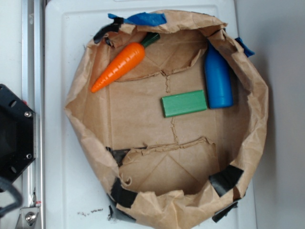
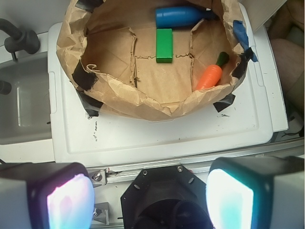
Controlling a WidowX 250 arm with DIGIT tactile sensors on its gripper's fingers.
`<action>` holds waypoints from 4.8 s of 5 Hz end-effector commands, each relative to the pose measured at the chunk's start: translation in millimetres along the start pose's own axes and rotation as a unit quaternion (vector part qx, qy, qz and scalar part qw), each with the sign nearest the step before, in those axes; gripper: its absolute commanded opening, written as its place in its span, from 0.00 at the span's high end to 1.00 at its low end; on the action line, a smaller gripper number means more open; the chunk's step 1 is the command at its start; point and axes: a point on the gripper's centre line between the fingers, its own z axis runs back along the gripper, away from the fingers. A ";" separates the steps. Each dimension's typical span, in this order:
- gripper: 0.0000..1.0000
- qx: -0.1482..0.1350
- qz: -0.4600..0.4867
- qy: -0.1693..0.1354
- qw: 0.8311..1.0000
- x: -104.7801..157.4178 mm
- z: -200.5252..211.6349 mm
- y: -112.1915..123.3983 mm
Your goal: Grab the carrot.
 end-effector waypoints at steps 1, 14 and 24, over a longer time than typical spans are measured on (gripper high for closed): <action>0.00 0.000 0.000 0.000 1.000 0.0 0.0 0.0; 0.00 0.096 0.235 0.008 0.967 96.3 -155.7 68.2; 0.00 0.113 0.248 0.032 0.962 88.9 -200.1 125.9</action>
